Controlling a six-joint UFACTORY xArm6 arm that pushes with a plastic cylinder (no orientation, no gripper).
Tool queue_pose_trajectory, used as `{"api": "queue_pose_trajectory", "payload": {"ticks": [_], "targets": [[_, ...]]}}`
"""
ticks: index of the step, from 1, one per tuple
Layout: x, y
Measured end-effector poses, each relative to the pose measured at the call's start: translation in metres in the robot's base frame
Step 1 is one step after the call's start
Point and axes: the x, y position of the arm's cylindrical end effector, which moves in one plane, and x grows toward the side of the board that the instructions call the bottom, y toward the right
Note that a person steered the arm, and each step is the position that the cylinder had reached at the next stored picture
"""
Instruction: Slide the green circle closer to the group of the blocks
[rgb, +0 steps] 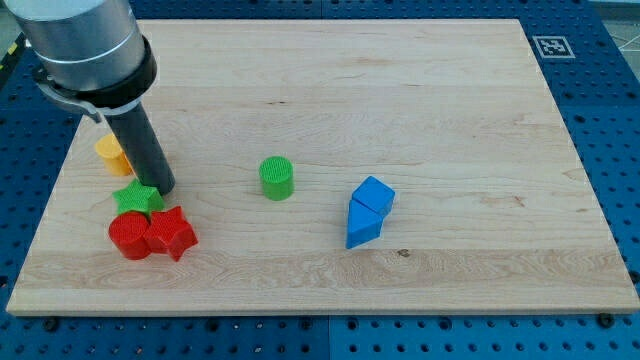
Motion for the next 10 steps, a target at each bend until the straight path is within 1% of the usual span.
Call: {"api": "queue_pose_trajectory", "payload": {"ticks": [2,3,4,5,6,7,9,10], "targets": [[0.001,0.000],[-0.025,0.014],[-0.056,0.037],[-0.078,0.077],[-0.082,0.118],[-0.080,0.152],[-0.031,0.160],[-0.022,0.157]]}}
